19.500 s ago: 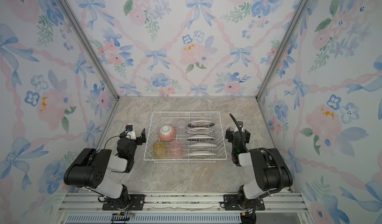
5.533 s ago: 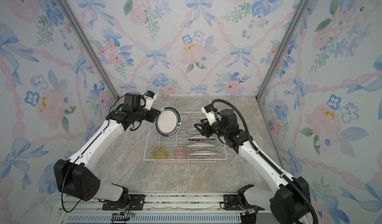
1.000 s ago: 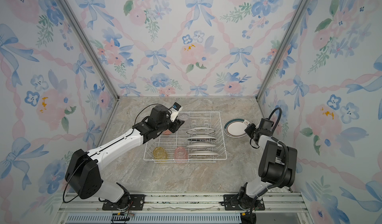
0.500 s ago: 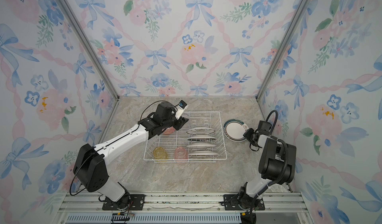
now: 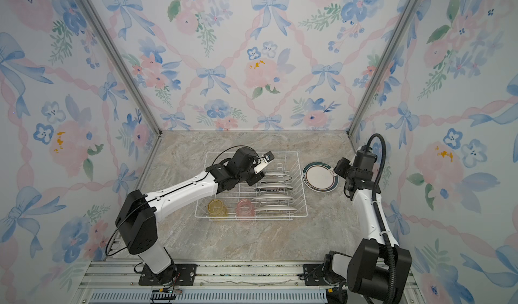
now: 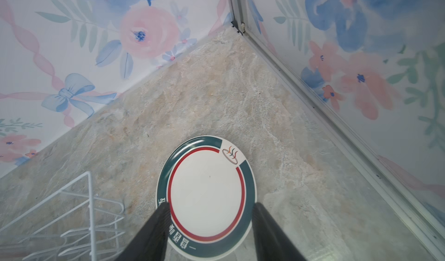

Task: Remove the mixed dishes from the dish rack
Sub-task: 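Reach the left gripper into the rack and grasp the scalloped-center plate's edge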

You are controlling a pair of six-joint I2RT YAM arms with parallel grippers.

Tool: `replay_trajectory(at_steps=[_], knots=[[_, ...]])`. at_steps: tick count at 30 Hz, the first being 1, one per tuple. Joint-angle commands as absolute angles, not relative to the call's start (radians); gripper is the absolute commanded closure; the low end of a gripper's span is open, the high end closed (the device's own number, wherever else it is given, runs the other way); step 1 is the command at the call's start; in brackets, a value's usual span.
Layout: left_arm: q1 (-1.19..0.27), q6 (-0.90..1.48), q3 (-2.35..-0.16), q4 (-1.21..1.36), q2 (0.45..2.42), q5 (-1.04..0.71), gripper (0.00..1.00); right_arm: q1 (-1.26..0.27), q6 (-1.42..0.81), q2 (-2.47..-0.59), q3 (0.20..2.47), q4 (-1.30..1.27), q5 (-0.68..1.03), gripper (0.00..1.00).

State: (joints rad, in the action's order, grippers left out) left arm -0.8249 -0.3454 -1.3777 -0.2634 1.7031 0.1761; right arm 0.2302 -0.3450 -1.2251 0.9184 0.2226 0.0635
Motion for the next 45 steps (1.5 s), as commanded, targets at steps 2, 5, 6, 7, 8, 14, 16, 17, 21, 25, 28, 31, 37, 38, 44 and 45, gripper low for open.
replay_trajectory(at_steps=[2, 5, 6, 7, 8, 14, 16, 17, 21, 25, 28, 31, 37, 38, 44, 45], knots=[[-0.855, -0.439, -1.411, -0.280, 1.714, 0.225, 0.45, 0.154, -0.317, -1.217, 0.948, 0.288, 0.035, 0.43], [-0.867, -0.469, -1.418, -0.280, 1.728, 0.237, 0.47, 0.114, -0.317, -1.220, 0.963, 0.287, 0.033, 0.43], [-0.872, -0.479, -1.422, -0.280, 1.735, 0.237, 0.48, 0.102, -0.316, -1.221, 0.966, 0.287, 0.029, 0.43], [-0.875, -0.484, -1.424, -0.279, 1.738, 0.235, 0.49, 0.094, -0.315, -1.222, 0.971, 0.287, 0.028, 0.43], [-0.877, -0.490, -1.432, -0.280, 1.744, 0.227, 0.50, 0.087, -0.313, -1.223, 0.975, 0.290, 0.027, 0.43], [-0.889, -0.503, -1.448, -0.279, 1.735, 0.180, 0.49, 0.072, -0.310, -1.214, 0.974, 0.289, 0.028, 0.42], [-0.893, -0.514, -1.451, -0.279, 1.728, 0.166, 0.49, 0.071, -0.310, -1.209, 0.972, 0.285, 0.028, 0.42], [-0.895, -0.520, -1.451, -0.280, 1.728, 0.156, 0.48, 0.070, -0.309, -1.208, 0.971, 0.282, 0.030, 0.42], [-0.900, -0.548, -1.455, -0.283, 1.751, 0.143, 0.50, 0.068, -0.314, -1.204, 0.971, 0.278, 0.041, 0.42], [-0.899, -0.578, -1.468, -0.301, 1.772, 0.107, 0.53, 0.067, -0.314, -1.195, 0.971, 0.280, 0.043, 0.42], [-0.900, -0.586, -1.477, -0.304, 1.785, 0.080, 0.56, 0.066, -0.314, -1.187, 0.969, 0.279, 0.043, 0.42], [-0.900, -0.602, -1.491, -0.312, 1.809, 0.082, 0.59, 0.066, -0.315, -1.179, 0.971, 0.278, 0.047, 0.42], [-0.897, -0.638, -1.522, -0.318, 1.864, 0.094, 0.76, 0.067, -0.313, -1.168, 0.968, 0.276, 0.048, 0.42], [-0.895, -0.642, -1.528, -0.318, 1.872, 0.095, 0.77, 0.067, -0.314, -1.167, 0.967, 0.277, 0.048, 0.42], [-0.883, -0.661, -1.552, -0.317, 1.911, 0.102, 0.78, 0.067, -0.314, -1.165, 0.959, 0.270, 0.050, 0.42], [-0.882, -0.665, -1.556, -0.317, 1.918, 0.103, 0.79, 0.066, -0.313, -1.166, 0.959, 0.270, 0.052, 0.42]])
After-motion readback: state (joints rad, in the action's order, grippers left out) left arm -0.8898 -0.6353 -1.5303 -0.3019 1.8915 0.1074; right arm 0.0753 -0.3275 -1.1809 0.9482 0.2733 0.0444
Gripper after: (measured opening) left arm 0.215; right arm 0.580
